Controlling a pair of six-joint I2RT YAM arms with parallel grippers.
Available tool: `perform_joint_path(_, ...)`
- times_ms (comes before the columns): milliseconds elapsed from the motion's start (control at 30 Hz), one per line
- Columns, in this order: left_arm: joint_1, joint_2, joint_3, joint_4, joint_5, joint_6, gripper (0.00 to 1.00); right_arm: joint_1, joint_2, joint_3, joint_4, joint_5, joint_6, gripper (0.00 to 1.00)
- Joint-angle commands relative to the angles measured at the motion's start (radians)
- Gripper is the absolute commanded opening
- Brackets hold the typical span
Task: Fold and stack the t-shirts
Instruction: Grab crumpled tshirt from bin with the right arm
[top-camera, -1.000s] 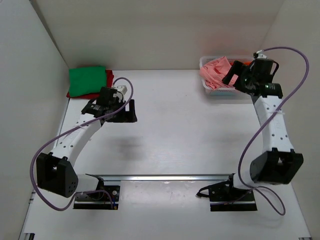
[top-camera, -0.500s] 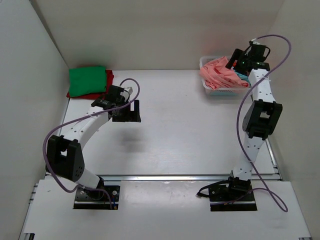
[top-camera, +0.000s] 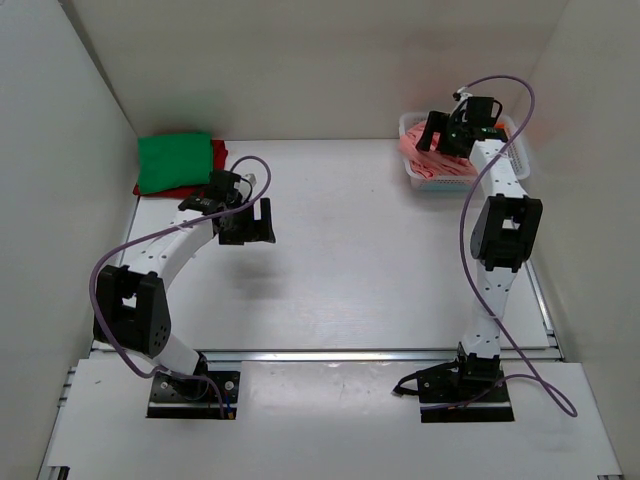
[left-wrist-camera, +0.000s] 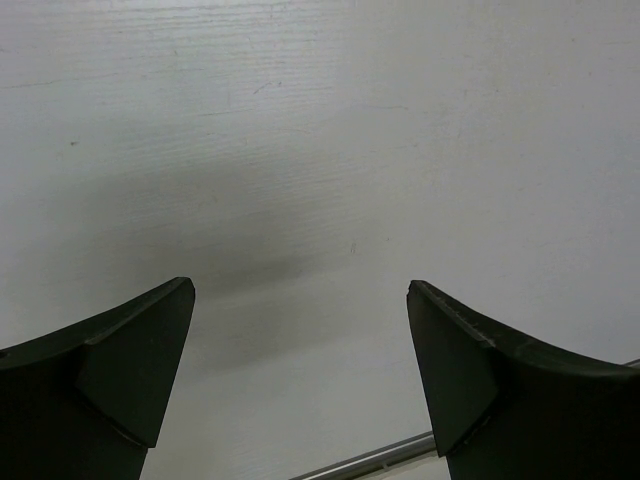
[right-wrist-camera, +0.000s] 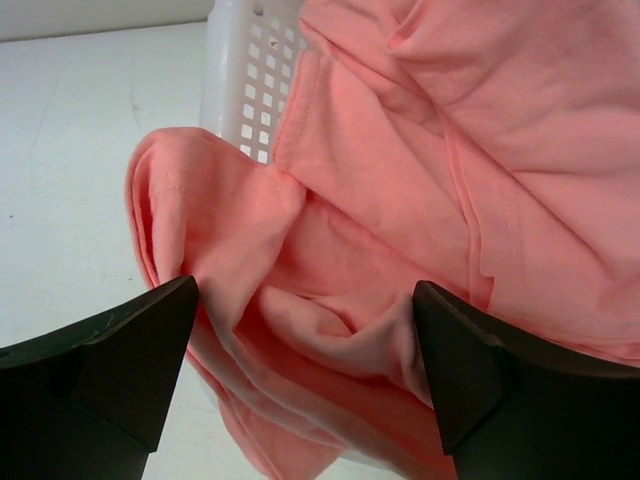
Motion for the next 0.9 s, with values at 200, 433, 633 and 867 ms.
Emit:
perform_joint_path(200,0.0,-0.025,0.037,-0.005,0.013,-0.015,0.74,-0.028,-0.018,0.022,-0.066,0.046,-0.065,0.0)
perform_joint_path(433,-0.017,-0.052,0.087,-0.028,-0.047,-0.021,0.0,-0.047,-0.135,0.142,-0.038,0.08,-0.031,0.0)
perform_joint_path(633,-0.051,-0.078,0.098,-0.005,-0.014,-0.048,0.03,-0.064,-0.435,0.167,0.075,-0.135,0.085,0.01)
perform_joint_path(867,-0.046,-0.141,0.126,0.0,-0.015,-0.047,0.38,0.149,-0.678,0.17,0.083,-0.155,0.075,0.01)
